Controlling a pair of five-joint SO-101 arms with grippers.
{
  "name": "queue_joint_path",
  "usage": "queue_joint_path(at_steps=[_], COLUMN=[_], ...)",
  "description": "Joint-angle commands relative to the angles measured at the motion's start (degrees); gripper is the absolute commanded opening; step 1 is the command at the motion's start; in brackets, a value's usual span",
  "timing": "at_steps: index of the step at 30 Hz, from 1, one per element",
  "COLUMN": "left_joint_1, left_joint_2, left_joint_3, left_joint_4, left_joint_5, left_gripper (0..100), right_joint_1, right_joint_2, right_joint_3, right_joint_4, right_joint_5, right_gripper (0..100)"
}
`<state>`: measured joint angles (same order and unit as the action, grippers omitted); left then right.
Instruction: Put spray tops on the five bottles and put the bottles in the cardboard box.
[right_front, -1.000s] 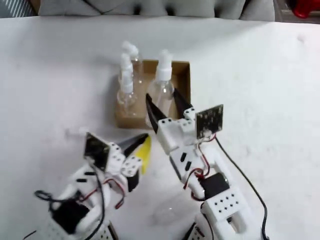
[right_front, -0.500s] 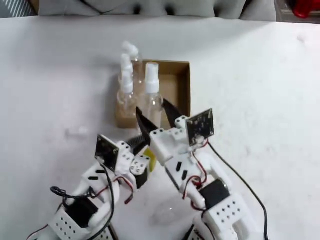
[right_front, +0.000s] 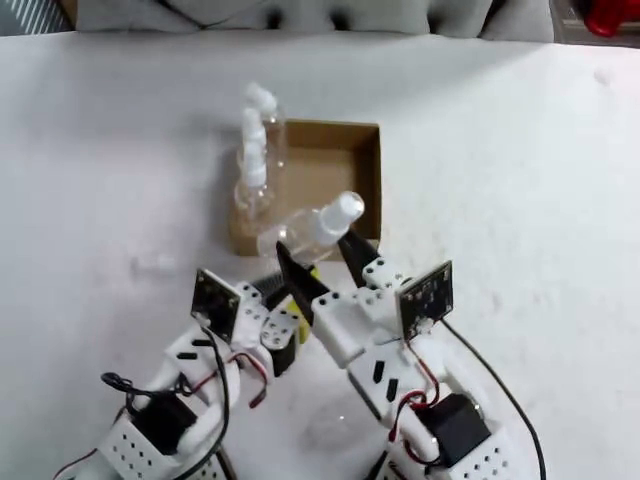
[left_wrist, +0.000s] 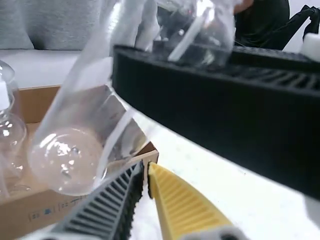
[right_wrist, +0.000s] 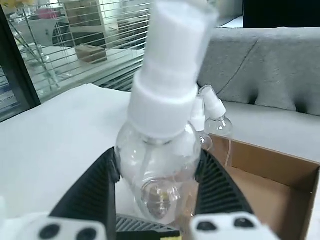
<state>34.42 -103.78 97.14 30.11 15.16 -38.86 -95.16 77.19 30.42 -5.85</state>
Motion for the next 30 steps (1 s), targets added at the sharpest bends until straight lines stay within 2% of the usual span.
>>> queue_joint_path(at_steps=[1,4,9,12,15,19,25,30], left_joint_1=[-2.15,-4.79,-12.18,-17.45,-22.11,-26.77,-36.7,-38.99], left_joint_2=[-0.92,-0.92,-0.92,-0.92,-0.92,-1.01,-1.01,-1.01], left_joint_3=[-0.18,-0.26,-2.37,-6.33,-9.58,-12.75,-10.81,-7.3], left_joint_4=[0.0,0.79,2.37,9.32,20.48,29.71,31.03,30.33], left_joint_5=[-0.53,-0.97,-1.05,-1.05,-1.32,-6.68,-12.75,-13.89], left_gripper=[2,2,2,2,2,2,2,2], right_joint_1=[1.27,5.32,11.74,14.37,16.22,18.33,20.44,21.05], right_joint_2=[-0.04,-0.04,0.84,5.76,14.55,28.18,45.76,55.87], right_joint_3=[-3.25,-3.25,-2.9,-3.08,-3.78,-7.74,-18.55,-25.58], right_joint_4=[0.57,-0.04,-5.58,-10.33,-17.36,-25.01,-26.07,-26.07], right_joint_5=[2.64,5.45,5.36,5.36,5.36,5.36,5.27,5.27], right_gripper=[1.6,1.6,1.6,1.6,1.6,1.6,1.6,1.6])
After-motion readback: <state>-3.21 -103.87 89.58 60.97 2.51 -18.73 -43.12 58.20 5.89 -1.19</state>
